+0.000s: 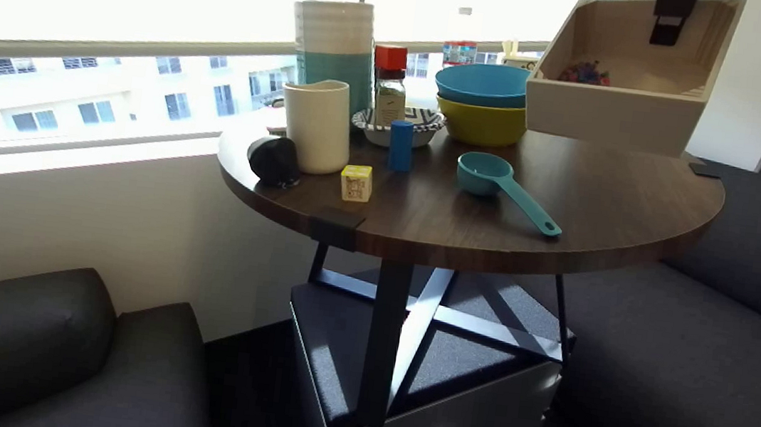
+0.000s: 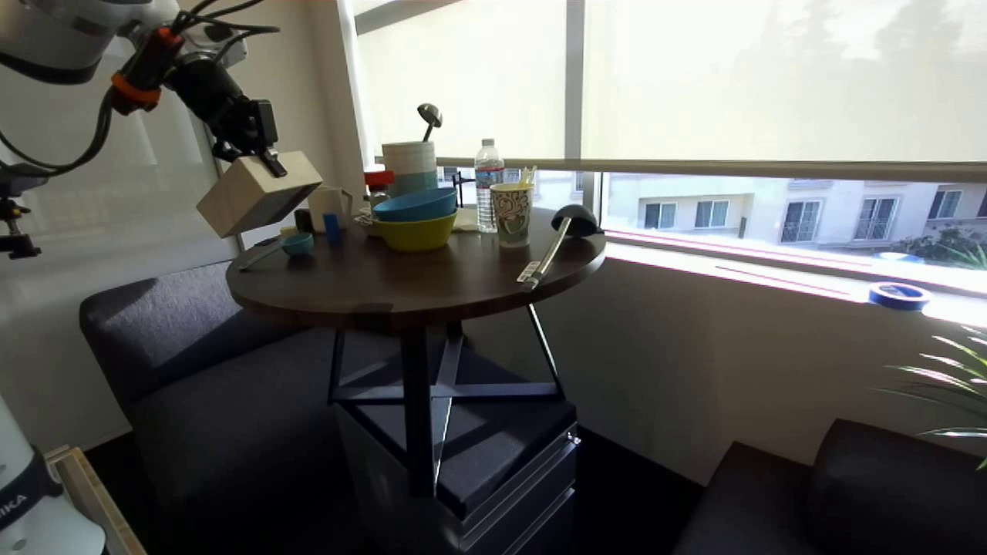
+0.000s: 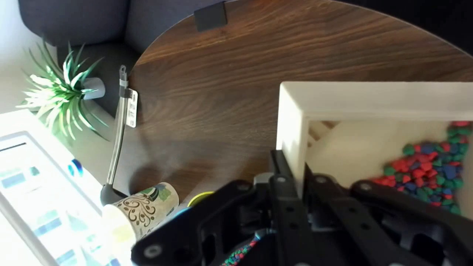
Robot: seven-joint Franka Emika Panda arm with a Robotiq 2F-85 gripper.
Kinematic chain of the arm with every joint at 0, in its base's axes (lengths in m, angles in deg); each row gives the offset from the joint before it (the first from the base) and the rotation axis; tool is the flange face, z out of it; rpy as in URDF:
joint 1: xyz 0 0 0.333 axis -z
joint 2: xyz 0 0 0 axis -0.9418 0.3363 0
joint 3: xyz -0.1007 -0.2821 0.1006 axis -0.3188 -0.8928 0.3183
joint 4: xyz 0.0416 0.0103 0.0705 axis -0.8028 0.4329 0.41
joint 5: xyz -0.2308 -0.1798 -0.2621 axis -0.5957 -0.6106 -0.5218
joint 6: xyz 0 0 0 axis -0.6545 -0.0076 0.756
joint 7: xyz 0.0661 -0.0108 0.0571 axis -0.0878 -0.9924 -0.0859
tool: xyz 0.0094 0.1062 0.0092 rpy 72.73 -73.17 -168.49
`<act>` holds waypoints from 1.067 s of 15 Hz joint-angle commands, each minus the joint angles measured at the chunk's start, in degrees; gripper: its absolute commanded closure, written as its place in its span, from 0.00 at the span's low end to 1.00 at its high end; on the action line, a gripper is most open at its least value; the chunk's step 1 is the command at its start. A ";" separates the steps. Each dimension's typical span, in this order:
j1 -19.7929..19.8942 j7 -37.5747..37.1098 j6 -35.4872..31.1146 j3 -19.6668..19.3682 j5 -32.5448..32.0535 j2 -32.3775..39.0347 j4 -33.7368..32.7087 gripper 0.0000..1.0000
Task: Pour some content from the wooden box into the blue scoop on the table
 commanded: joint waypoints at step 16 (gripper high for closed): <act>-6.60 0.95 6.11 2.54 -14.09 11.38 -8.07 0.99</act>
